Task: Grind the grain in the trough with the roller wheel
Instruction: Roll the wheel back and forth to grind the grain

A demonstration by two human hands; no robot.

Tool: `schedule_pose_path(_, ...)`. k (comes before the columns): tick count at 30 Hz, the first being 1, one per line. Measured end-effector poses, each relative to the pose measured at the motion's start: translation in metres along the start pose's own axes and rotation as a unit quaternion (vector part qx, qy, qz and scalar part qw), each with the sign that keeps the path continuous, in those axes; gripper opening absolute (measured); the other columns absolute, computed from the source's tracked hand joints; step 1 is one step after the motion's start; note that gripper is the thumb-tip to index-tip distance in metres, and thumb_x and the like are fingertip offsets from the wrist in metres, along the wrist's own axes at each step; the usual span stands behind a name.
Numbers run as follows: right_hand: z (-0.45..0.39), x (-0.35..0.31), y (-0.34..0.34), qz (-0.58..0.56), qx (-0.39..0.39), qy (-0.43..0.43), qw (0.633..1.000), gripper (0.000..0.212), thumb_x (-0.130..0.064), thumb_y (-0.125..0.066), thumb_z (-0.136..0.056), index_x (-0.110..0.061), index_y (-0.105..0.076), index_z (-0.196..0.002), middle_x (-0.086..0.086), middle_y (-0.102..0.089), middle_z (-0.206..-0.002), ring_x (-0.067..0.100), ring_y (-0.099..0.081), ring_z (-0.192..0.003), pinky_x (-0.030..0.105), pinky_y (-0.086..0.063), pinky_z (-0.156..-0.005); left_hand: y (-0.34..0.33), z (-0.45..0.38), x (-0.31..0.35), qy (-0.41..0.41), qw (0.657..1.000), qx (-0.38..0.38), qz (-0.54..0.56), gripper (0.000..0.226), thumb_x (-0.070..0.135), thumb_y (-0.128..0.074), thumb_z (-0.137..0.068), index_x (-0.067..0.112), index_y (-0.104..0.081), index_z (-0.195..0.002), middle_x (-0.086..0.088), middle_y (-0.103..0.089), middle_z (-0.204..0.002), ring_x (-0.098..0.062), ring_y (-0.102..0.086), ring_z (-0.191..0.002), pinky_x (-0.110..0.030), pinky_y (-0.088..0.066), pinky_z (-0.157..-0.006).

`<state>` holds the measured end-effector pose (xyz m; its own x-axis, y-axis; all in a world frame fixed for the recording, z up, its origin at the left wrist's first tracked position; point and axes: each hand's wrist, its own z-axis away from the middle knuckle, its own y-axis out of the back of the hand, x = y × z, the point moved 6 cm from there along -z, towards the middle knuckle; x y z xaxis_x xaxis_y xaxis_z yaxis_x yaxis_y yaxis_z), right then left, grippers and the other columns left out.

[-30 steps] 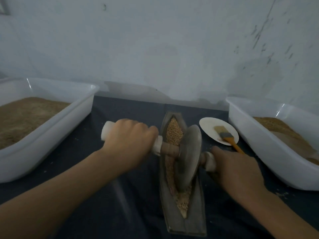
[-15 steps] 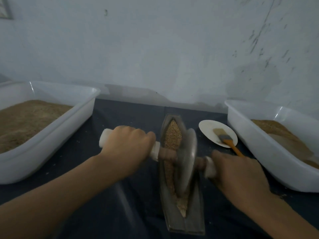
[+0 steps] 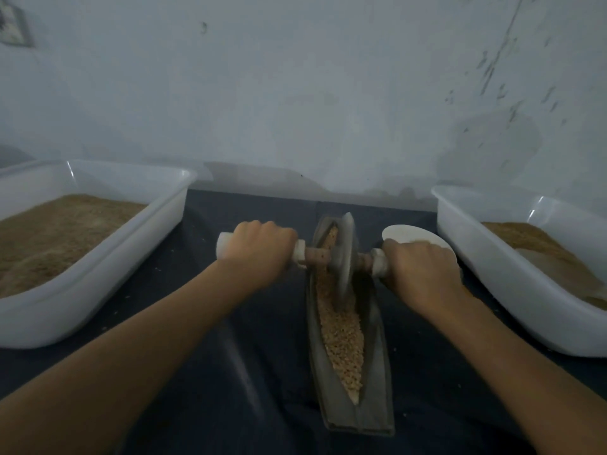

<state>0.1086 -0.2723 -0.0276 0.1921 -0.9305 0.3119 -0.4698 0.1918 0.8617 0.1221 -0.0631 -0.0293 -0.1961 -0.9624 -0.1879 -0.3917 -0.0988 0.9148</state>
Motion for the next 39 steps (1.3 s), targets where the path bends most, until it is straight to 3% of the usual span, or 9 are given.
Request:
schedule_pose_path(6,0.076,-0.009,0.040,-0.037,0.085,0.081,0.992,0.056,-0.014,-0.088,-0.039,-0.023,-0.038,-0.061,-0.004,-0.042,-0.044,0.017,-0.036,-0.031,0.020,-0.024,-0.035,0.026,0.074,0.011,-0.111,0.988,0.101,-0.021,0.049,0.040,-0.081,-0.056,0.030,-0.034,-0.070,0.009,-0.045,-0.055,-0.017,-0.044,-0.043,-0.026,-0.028,-0.046)
schedule_pose_path(8,0.077,-0.006,0.028,-0.055,0.025,0.066,0.996,0.063,-0.023,-0.090,-0.044,-0.028,-0.031,-0.065,-0.008,-0.041,-0.046,0.012,-0.036,-0.035,0.022,-0.026,-0.035,0.037,0.077,0.016,-0.122,0.983,0.125,-0.057,0.053,0.032,-0.086,-0.044,0.024,-0.038,-0.064,0.007,-0.047,-0.049,-0.018,-0.045,-0.036,-0.024,-0.020,-0.045)
schedule_pose_path(13,0.031,0.009,-0.015,-0.047,0.005,-0.023,0.999,0.022,-0.042,-0.064,-0.083,-0.029,-0.046,-0.084,-0.003,-0.056,-0.073,0.019,-0.054,-0.063,0.027,-0.028,-0.047,0.018,0.013,0.018,-0.036,0.995,0.039,-0.079,0.024,0.031,-0.062,-0.081,0.026,-0.039,-0.079,0.003,-0.059,-0.081,-0.020,-0.046,-0.061,-0.033,-0.030,-0.056)
schedule_pose_path(18,-0.011,0.006,-0.012,-0.013,0.030,-0.007,0.999,0.033,-0.030,-0.061,-0.084,-0.024,-0.031,-0.076,-0.003,-0.051,-0.071,0.022,-0.050,-0.063,0.030,-0.039,-0.056,-0.001,-0.005,0.003,0.007,1.000,0.016,-0.008,0.015,0.033,-0.057,-0.086,0.025,-0.044,-0.083,0.001,-0.058,-0.084,-0.024,-0.052,-0.072,-0.034,-0.033,-0.063)
schedule_pose_path(21,0.016,-0.006,0.009,0.030,0.027,0.046,0.998,0.026,-0.027,-0.069,-0.076,-0.021,-0.045,-0.081,0.001,-0.059,-0.072,0.026,-0.058,-0.063,0.032,-0.036,-0.054,-0.001,0.028,0.001,0.003,0.999,0.032,0.002,0.025,0.040,-0.056,-0.084,0.028,-0.035,-0.080,0.002,-0.060,-0.084,-0.026,-0.060,-0.076,-0.033,-0.032,-0.061)
schedule_pose_path(24,0.058,-0.016,0.042,0.029,0.096,0.085,0.991,0.038,-0.007,-0.082,-0.047,-0.016,-0.051,-0.067,0.004,-0.052,-0.053,0.026,-0.049,-0.042,0.027,-0.025,-0.050,0.010,0.069,0.004,-0.057,0.995,0.085,0.009,0.040,0.040,-0.071,-0.071,0.028,-0.033,-0.073,0.005,-0.053,-0.063,-0.022,-0.053,-0.053,-0.028,-0.027,-0.050)
schedule_pose_path(29,0.071,-0.008,0.035,-0.037,0.088,0.086,0.992,0.044,-0.012,-0.088,-0.043,-0.017,-0.050,-0.065,0.001,-0.049,-0.049,0.022,-0.044,-0.036,0.022,-0.029,-0.038,0.028,0.088,0.007,-0.093,0.989,0.111,-0.019,0.053,0.031,-0.083,-0.052,0.026,-0.033,-0.067,0.010,-0.035,-0.051,-0.016,-0.031,-0.039,-0.020,-0.011,-0.047)
schedule_pose_path(35,0.002,0.013,-0.024,-0.058,0.014,-0.007,0.998,0.022,-0.038,-0.064,-0.083,-0.022,-0.050,-0.088,0.003,-0.062,-0.079,0.029,-0.060,-0.075,0.034,-0.044,-0.061,0.011,0.002,0.014,-0.015,0.997,0.046,-0.066,0.015,0.032,-0.060,-0.084,0.026,-0.046,-0.082,0.001,-0.063,-0.086,-0.025,-0.062,-0.078,-0.032,-0.030,-0.057)
schedule_pose_path(39,-0.007,0.008,-0.014,-0.003,0.027,0.001,1.000,0.027,-0.034,-0.064,-0.083,-0.024,-0.040,-0.081,0.000,-0.059,-0.073,0.023,-0.057,-0.065,0.031,-0.042,-0.053,0.000,-0.008,0.005,-0.002,0.999,0.029,-0.013,0.016,0.034,-0.058,-0.085,0.026,-0.044,-0.083,-0.001,-0.063,-0.088,-0.026,-0.057,-0.075,-0.034,-0.033,-0.062)
